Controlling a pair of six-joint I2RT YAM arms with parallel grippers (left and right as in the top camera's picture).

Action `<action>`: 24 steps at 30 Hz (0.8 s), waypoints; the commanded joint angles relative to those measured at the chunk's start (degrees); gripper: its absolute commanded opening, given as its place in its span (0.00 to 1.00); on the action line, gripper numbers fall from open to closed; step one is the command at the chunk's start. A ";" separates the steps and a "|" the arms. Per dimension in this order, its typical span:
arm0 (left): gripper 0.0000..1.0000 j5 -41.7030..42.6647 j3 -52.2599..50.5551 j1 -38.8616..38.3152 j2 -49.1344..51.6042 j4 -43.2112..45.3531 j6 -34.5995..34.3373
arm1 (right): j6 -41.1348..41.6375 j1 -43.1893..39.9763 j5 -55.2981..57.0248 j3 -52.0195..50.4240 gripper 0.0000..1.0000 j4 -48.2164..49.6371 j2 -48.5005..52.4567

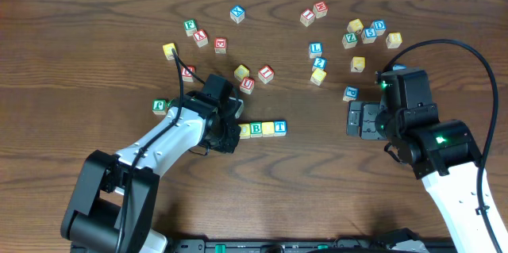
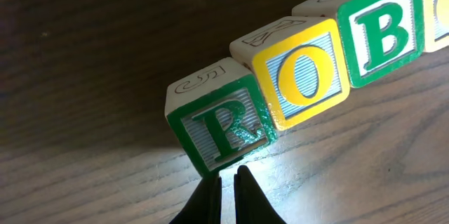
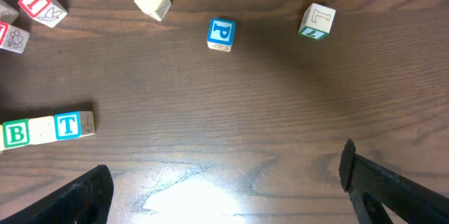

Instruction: Spell out ROBOT

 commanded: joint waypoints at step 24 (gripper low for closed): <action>0.08 0.44 -0.07 -0.24 -0.15 0.44 1.01 | 0.15 -0.28 0.02 0.85 0.99 -0.04 -0.57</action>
